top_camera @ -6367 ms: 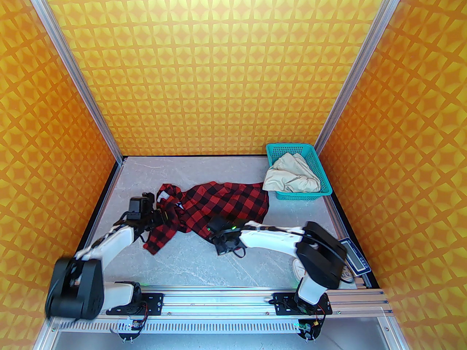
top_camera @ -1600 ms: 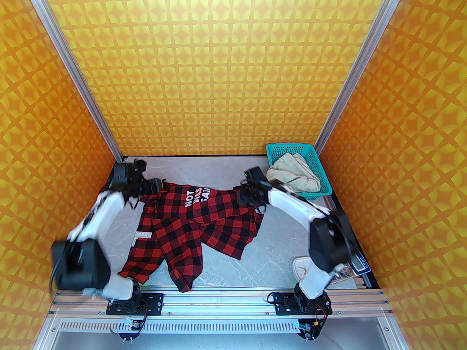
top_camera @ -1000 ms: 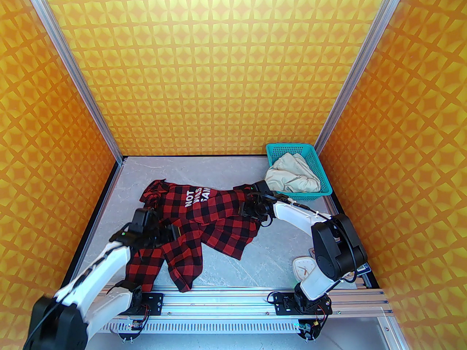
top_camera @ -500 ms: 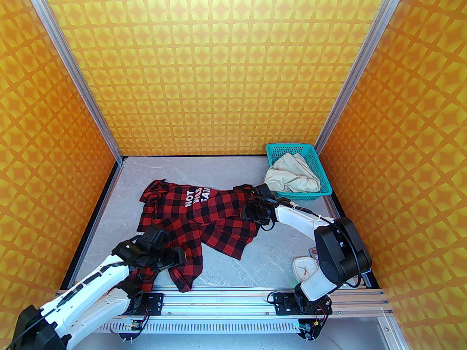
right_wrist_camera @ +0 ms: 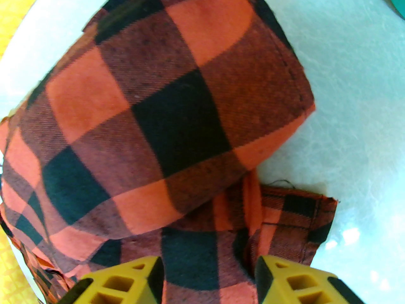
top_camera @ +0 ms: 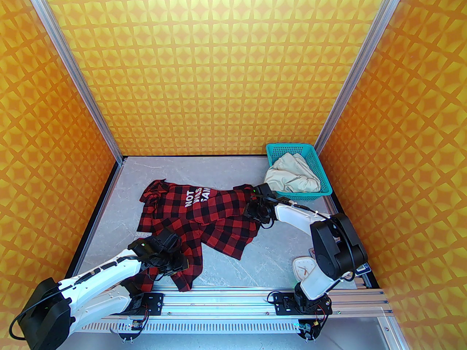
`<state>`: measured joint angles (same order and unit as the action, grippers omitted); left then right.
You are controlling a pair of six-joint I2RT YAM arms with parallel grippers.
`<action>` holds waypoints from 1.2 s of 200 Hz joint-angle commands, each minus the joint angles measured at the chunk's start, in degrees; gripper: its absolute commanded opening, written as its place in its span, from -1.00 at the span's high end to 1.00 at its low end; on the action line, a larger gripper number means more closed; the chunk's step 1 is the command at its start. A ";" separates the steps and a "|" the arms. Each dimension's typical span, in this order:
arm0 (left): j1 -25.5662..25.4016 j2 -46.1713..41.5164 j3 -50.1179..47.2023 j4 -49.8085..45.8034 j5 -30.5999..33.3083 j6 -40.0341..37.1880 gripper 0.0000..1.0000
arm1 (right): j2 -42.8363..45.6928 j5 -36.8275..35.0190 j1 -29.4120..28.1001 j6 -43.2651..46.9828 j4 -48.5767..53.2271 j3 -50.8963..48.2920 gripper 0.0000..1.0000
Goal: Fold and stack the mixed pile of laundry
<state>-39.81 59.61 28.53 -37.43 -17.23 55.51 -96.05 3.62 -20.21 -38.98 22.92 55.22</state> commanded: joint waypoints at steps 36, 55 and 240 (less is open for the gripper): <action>0.86 -2.69 8.09 2.94 3.61 -3.62 1.00 | -0.86 1.29 0.04 1.20 3.07 4.25 0.04; 1.71 -2.45 11.82 1.52 4.28 -6.55 1.00 | 3.24 1.57 -0.59 1.35 4.45 1.81 0.01; 25.83 6.55 49.78 11.37 2.52 -30.55 1.00 | -8.81 3.02 3.81 -3.41 -2.83 9.98 -0.32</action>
<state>-14.28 64.55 76.62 -28.03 -13.43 27.86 -104.53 2.07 -16.36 -38.85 23.09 66.70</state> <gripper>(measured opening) 0.042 0.654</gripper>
